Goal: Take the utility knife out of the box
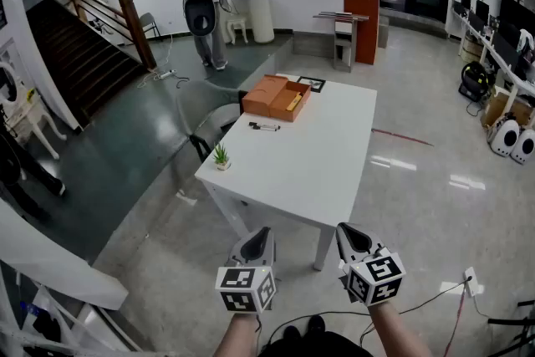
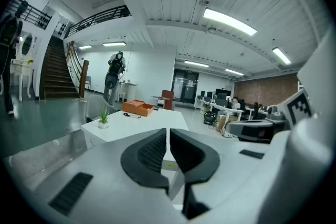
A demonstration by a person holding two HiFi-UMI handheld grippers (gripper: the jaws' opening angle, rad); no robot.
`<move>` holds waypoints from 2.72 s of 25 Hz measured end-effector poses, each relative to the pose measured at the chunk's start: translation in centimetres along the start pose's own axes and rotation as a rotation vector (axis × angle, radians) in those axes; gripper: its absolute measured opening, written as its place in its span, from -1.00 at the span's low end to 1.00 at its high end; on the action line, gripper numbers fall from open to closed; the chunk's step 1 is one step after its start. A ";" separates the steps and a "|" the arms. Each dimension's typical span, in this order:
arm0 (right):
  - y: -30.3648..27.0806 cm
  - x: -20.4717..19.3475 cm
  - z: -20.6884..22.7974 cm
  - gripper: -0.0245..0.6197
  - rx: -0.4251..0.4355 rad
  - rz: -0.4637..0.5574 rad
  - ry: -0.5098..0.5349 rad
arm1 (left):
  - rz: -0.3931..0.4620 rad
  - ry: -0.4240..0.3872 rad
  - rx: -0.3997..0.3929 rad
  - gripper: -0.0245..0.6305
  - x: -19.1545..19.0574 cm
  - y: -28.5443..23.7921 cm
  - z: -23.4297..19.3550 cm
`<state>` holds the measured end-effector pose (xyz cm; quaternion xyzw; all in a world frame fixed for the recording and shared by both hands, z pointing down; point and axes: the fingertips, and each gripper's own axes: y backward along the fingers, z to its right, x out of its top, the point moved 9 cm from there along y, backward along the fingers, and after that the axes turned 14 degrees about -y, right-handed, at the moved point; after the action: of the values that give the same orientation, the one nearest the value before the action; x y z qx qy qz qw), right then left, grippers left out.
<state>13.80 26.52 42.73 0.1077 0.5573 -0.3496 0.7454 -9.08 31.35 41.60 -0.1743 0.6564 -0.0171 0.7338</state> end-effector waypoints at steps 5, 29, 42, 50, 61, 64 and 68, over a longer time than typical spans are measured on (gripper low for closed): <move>-0.6 0.6 0.3 -0.92 0.005 0.008 -0.001 | -0.009 -0.004 0.004 -0.85 0.3 -0.5 -0.1; -0.7 1.7 3.5 -0.92 0.107 0.000 -0.035 | -0.020 -0.006 0.084 -0.64 2.0 -2.8 1.1; -4.8 2.6 5.2 -0.92 0.099 -0.015 -0.043 | -0.028 -0.002 0.062 -0.55 2.5 -7.9 -1.5; -12.4 4.0 6.8 -0.92 0.060 -0.038 -0.043 | -0.037 0.000 0.032 -0.55 3.0 -15.3 -7.0; -24.3 8.1 9.2 -0.92 -0.047 -0.036 -0.055 | -0.038 0.001 -0.031 -0.55 5.3 -27.0 -16.2; -26.5 8.6 9.3 -0.92 -0.074 -0.032 -0.056 | -0.031 -0.002 -0.047 -0.55 5.7 -29.2 -18.2; -28.0 9.5 10.1 -0.92 -0.108 -0.027 -0.057 | -0.040 -0.007 -0.070 -0.55 6.1 -31.5 -19.2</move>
<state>4.76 -3.29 44.13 0.0494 0.5552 -0.3320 0.7610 -20.46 -4.26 42.99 -0.2131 0.6505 -0.0082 0.7289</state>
